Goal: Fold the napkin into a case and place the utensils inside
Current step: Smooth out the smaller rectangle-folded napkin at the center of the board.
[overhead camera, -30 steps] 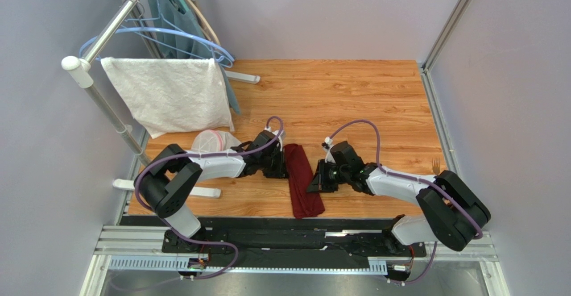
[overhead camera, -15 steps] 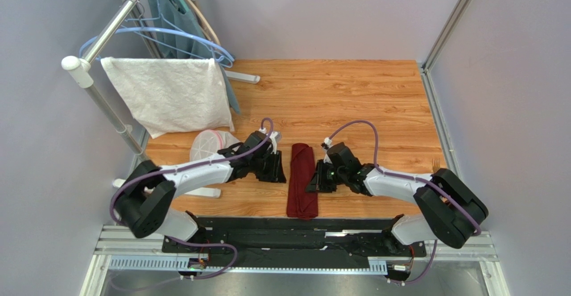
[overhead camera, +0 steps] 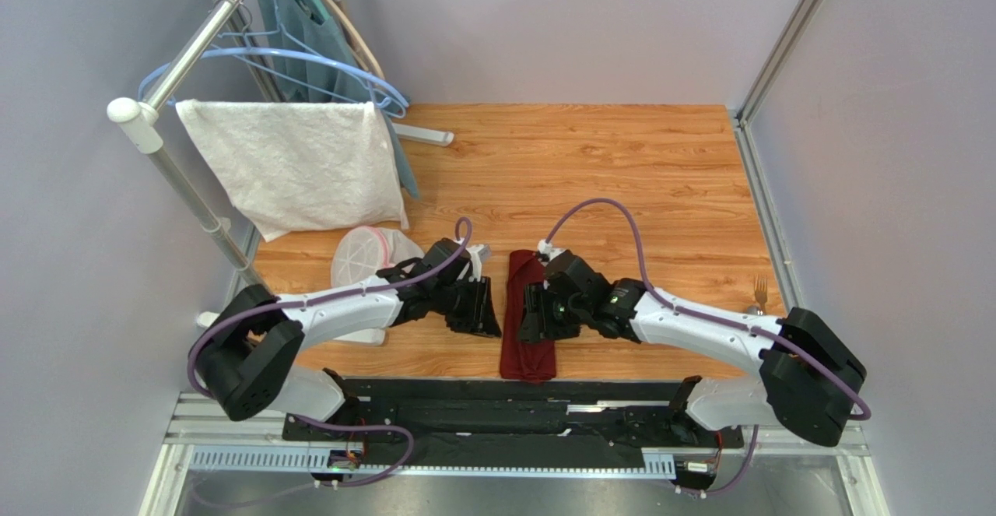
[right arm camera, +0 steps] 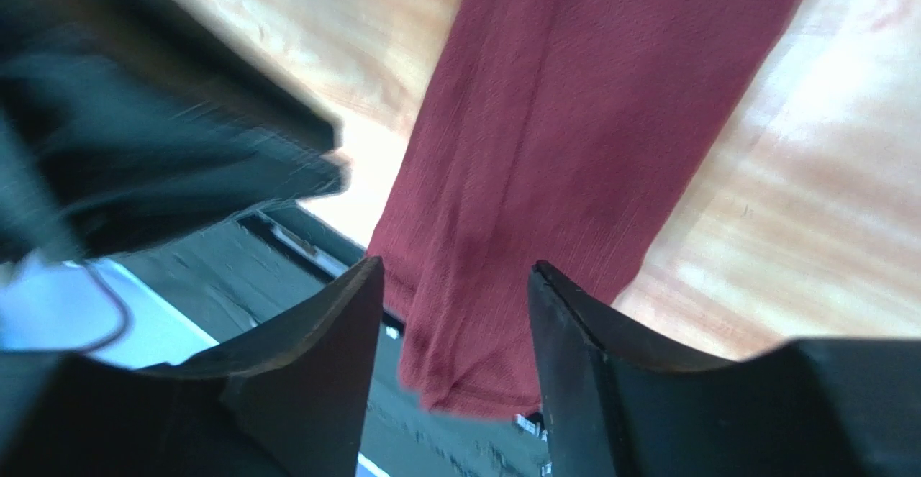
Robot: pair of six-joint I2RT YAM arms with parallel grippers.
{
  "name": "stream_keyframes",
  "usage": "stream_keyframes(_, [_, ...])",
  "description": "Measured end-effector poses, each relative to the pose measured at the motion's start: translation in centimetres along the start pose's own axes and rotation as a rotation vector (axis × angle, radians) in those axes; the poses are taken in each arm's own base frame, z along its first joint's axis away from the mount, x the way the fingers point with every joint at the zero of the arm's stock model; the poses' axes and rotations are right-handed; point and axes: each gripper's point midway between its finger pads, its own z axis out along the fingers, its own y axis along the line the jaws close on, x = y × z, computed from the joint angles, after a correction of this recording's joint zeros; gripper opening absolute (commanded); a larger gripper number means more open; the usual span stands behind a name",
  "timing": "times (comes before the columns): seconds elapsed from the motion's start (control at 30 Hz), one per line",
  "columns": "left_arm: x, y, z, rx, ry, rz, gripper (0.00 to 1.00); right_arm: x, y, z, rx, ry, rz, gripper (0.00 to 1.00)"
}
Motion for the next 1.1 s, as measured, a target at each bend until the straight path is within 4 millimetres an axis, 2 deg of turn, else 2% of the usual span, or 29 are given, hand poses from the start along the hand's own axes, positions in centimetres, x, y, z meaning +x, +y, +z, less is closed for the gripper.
stream_keyframes(0.13, [1.4,0.9,1.5,0.000,0.061,-0.032,0.32,0.8,1.1,-0.8,0.080,0.020,-0.095,0.61])
stream_keyframes(0.27, [2.9,1.6,2.1,0.013,0.102,-0.084,0.32,1.5,1.3,-0.6,0.193,0.052,-0.169,0.61])
stream_keyframes(0.5, [3.4,0.8,2.5,0.096,0.082,-0.147,0.31,3.6,0.0,0.7,0.391,0.126,-0.287,0.59])
stream_keyframes(0.6, [3.4,0.7,2.6,0.114,0.071,-0.165,0.31,3.7,-0.5,0.8,0.452,0.132,-0.310,0.54])
stream_keyframes(0.7, [3.5,0.7,2.6,0.129,0.063,-0.178,0.31,3.6,-0.8,0.5,0.485,0.131,-0.319,0.47])
stream_keyframes(0.8, [3.4,0.6,2.7,0.137,0.056,-0.185,0.30,3.2,-0.8,0.2,0.505,0.123,-0.325,0.31])
stream_keyframes(0.83, [3.4,0.6,2.7,0.138,0.056,-0.186,0.29,3.0,-0.7,0.2,0.508,0.119,-0.325,0.20])
stream_keyframes(0.9, [3.3,0.5,2.8,0.141,0.055,-0.192,0.29,2.8,-0.6,0.2,0.513,0.116,-0.328,0.09])
stream_keyframes(0.93, [3.3,0.5,2.9,0.145,0.055,-0.193,0.25,2.8,-0.6,0.2,0.515,0.115,-0.329,0.02])
stream_keyframes(1.1, [3.3,0.4,3.2,0.148,0.056,-0.209,0.11,2.6,-0.3,0.1,0.513,0.114,-0.321,0.00])
